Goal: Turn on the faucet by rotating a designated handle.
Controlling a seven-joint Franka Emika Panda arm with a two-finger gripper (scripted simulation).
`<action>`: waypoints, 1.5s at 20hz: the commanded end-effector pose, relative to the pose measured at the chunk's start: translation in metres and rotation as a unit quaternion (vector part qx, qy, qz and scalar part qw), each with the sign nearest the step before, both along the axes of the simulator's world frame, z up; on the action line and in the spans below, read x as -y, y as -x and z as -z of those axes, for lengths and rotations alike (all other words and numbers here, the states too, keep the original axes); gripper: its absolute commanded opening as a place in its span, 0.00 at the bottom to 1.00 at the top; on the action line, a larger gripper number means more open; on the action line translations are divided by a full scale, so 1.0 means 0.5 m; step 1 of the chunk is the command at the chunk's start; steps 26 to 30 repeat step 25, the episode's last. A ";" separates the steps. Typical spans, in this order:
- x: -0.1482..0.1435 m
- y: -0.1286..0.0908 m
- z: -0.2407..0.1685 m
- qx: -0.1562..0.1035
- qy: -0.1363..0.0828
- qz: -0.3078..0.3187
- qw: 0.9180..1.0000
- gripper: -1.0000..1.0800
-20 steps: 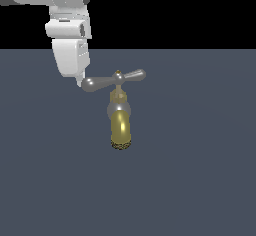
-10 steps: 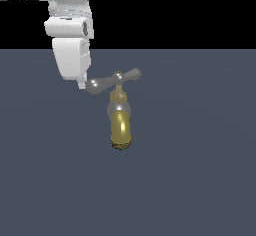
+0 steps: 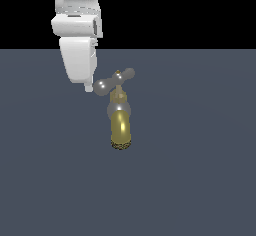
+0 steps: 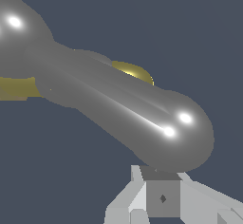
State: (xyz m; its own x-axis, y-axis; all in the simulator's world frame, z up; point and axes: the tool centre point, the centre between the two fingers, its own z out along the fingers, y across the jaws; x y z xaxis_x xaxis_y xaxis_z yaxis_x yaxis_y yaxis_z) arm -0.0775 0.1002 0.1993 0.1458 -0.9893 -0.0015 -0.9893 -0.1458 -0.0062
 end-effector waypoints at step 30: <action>0.242 0.027 0.002 -0.003 0.001 0.010 1.000 0.00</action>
